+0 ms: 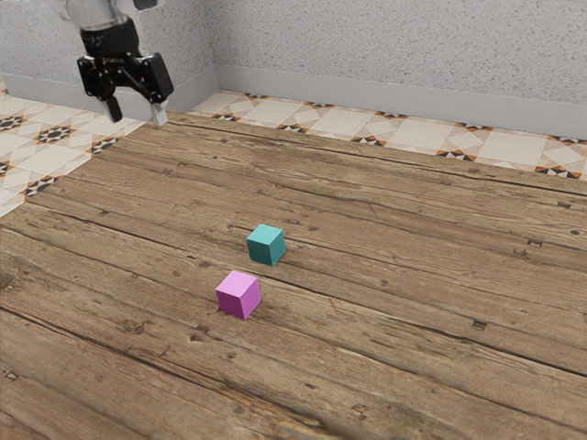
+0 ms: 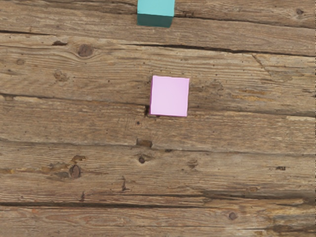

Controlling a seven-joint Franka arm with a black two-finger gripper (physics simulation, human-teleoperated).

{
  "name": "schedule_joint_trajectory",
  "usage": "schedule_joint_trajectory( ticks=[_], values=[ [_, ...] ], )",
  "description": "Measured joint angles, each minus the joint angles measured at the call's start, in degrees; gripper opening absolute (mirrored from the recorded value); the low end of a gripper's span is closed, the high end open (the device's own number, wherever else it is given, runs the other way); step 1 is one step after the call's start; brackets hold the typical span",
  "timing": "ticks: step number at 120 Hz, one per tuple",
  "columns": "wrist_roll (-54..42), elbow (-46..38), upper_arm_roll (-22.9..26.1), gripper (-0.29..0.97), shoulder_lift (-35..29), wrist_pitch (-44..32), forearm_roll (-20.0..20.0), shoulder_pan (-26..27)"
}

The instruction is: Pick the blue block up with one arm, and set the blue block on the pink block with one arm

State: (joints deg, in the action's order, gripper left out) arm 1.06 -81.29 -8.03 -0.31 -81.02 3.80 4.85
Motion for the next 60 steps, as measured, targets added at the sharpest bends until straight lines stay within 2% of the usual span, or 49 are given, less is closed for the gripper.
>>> schedule_joint_trajectory(
  ticks=[20,33,45,60],
  values=[
    [0.8,-0.6,-0.2,0.68,2.1,-3.3,0.1,2.0],
    [1.2,-1.6,0.1,0.68,6.7,-5.9,0.0,0.7],
    [1.4,-7.8,0.5,0.68,10.1,-12.2,-0.9,-1.5],
    [1.7,-8.9,2.2,0.68,16.8,-20.3,-1.4,-1.6]
  ],
)
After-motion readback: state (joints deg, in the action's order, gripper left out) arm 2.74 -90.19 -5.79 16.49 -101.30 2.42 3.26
